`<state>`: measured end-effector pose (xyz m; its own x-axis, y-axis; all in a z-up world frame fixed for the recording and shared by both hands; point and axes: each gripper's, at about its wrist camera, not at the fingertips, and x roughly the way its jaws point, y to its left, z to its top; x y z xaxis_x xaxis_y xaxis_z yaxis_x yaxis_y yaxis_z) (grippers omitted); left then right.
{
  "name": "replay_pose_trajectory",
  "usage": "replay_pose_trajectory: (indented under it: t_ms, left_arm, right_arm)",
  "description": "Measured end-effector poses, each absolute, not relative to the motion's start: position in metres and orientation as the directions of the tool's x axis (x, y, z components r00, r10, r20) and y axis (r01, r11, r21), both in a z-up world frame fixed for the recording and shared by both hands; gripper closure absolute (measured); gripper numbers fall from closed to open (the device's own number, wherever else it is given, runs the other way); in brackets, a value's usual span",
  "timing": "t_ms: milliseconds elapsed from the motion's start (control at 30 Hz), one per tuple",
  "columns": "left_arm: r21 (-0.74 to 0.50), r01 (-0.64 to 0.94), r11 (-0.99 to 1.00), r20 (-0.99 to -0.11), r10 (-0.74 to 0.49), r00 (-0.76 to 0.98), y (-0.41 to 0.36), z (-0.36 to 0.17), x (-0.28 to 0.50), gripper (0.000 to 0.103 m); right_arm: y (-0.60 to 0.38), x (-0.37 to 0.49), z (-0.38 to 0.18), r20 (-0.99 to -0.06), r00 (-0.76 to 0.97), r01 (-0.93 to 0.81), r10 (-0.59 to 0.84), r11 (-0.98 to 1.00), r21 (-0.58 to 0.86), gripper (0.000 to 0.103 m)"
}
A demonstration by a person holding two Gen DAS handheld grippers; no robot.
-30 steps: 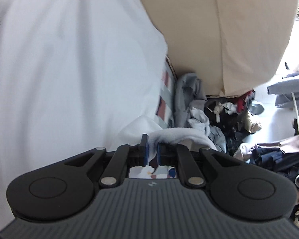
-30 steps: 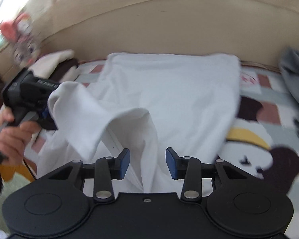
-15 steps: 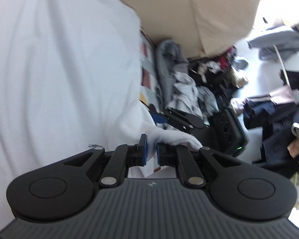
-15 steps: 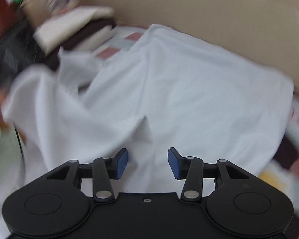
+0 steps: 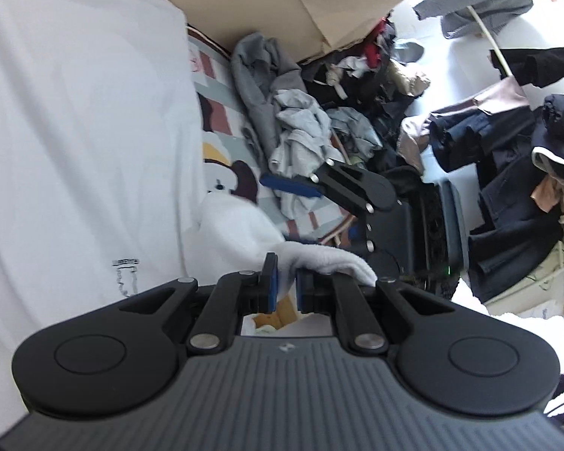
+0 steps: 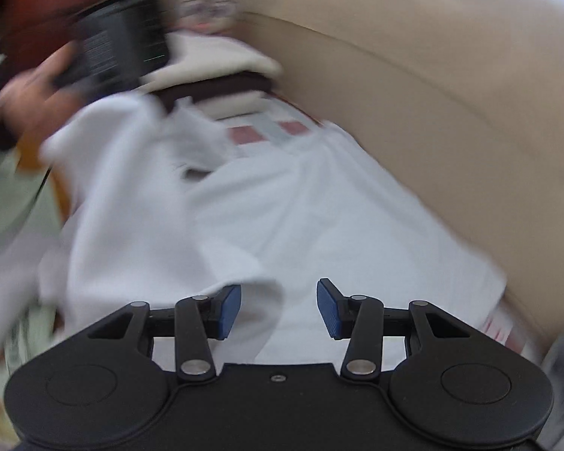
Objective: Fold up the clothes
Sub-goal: 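Release the sleeve from the left gripper while the right gripper grasps a corner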
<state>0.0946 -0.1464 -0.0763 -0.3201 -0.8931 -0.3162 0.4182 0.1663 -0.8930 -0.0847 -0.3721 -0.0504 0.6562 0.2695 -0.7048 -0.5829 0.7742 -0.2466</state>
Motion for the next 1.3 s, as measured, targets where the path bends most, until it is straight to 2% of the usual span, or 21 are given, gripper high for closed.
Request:
replay_pose_trajectory:
  t_ms: [100, 267, 333, 433, 467, 500, 533, 700, 767, 800, 833, 900, 933, 967, 1033, 1067, 1167, 1300]
  left_arm:
    - [-0.890, 0.426, 0.159, -0.315, -0.891, -0.326, -0.150, -0.073, 0.092, 0.094]
    - [-0.909, 0.383, 0.163, -0.298, -0.898, -0.325, -0.155, -0.077, 0.090, 0.094]
    - [-0.911, 0.383, 0.153, -0.289, -0.900, -0.327, -0.158, -0.074, 0.089, 0.094]
    - [-0.911, 0.386, 0.144, -0.281, -0.902, -0.327, -0.162, -0.067, 0.087, 0.093]
    - [-0.911, 0.386, 0.141, -0.279, -0.903, -0.327, -0.163, -0.065, 0.087, 0.093]
    - [-0.912, 0.387, 0.138, -0.276, -0.904, -0.327, -0.164, -0.062, 0.087, 0.093]
    - [-0.911, 0.390, 0.132, -0.272, -0.904, -0.331, -0.165, -0.060, 0.086, 0.093]
    - [-0.904, 0.419, 0.088, -0.265, -0.884, -0.386, -0.179, -0.051, 0.076, 0.093]
    - [-0.889, 0.450, 0.084, -0.288, -0.867, -0.407, -0.188, -0.048, 0.069, 0.093]
    - [-0.876, 0.474, 0.091, -0.308, -0.861, -0.404, -0.191, -0.045, 0.066, 0.093]
    - [-0.855, 0.508, 0.107, -0.334, -0.861, -0.382, -0.194, -0.042, 0.063, 0.093]
    - [-0.779, 0.604, 0.166, -0.419, -0.855, -0.305, -0.198, -0.029, 0.055, 0.074]
    - [-0.729, 0.659, 0.188, -0.458, -0.848, -0.265, -0.200, -0.022, 0.050, 0.056]
    - [-0.665, 0.715, 0.216, -0.495, -0.844, -0.205, -0.200, -0.016, 0.044, 0.049]
    - [-0.563, 0.787, 0.253, -0.535, -0.837, -0.114, -0.201, -0.008, 0.037, 0.046]
    - [-0.561, 0.781, 0.274, -0.548, -0.830, -0.102, -0.203, -0.011, 0.039, 0.042]
    - [-0.599, 0.726, 0.338, -0.574, -0.813, -0.095, -0.207, -0.027, 0.052, 0.041]
    - [-0.436, 0.641, 0.632, -0.748, -0.651, 0.132, -0.211, -0.057, 0.059, 0.043]
  right_arm:
    - [-0.356, -0.102, -0.043, -0.689, 0.687, -0.613, 0.230, 0.692, -0.380, 0.053]
    - [-0.326, -0.134, -0.064, -0.636, 0.750, -0.616, 0.181, 0.542, -0.572, 0.054]
    - [-0.318, -0.140, -0.074, -0.630, 0.757, -0.605, 0.174, 0.551, -0.575, 0.055]
    - [-0.314, -0.149, -0.068, -0.615, 0.763, -0.574, 0.198, 0.646, -0.503, 0.054]
    - [-0.312, -0.151, -0.064, -0.607, 0.767, -0.561, 0.210, 0.679, -0.474, 0.051]
    - [-0.310, -0.153, -0.057, -0.587, 0.782, -0.527, 0.208, 0.724, -0.445, 0.042]
    - [-0.311, -0.157, -0.051, -0.572, 0.796, -0.491, 0.198, 0.764, -0.419, 0.037]
    - [-0.315, -0.177, -0.026, -0.495, 0.857, -0.348, 0.145, 0.872, -0.346, 0.036]
    - [-0.320, -0.175, -0.023, -0.488, 0.865, -0.313, 0.119, 0.888, -0.337, 0.043]
    - [-0.329, -0.172, -0.022, -0.504, 0.853, -0.306, 0.139, 0.914, -0.265, 0.070]
    - [-0.338, -0.169, -0.020, -0.518, 0.840, -0.297, 0.161, 0.935, -0.191, 0.082]
    - [-0.366, -0.163, -0.015, -0.550, 0.802, -0.264, 0.232, 0.964, 0.022, 0.085]
    - [-0.375, -0.163, -0.013, -0.559, 0.803, -0.228, 0.209, 0.973, 0.036, 0.086]
    - [-0.385, -0.164, -0.011, -0.567, 0.802, -0.192, 0.186, 0.980, 0.050, 0.086]
    - [-0.417, -0.169, -0.003, -0.574, 0.813, -0.071, 0.097, 0.995, 0.068, 0.086]
    - [-0.434, -0.174, 0.002, -0.573, 0.818, -0.013, 0.057, 0.997, 0.081, 0.086]
    - [-0.496, -0.196, 0.021, -0.565, 0.811, 0.223, -0.152, 0.973, 0.060, 0.086]
    - [-0.566, -0.234, 0.040, -0.562, 0.718, 0.484, -0.411, 0.875, -0.020, 0.086]
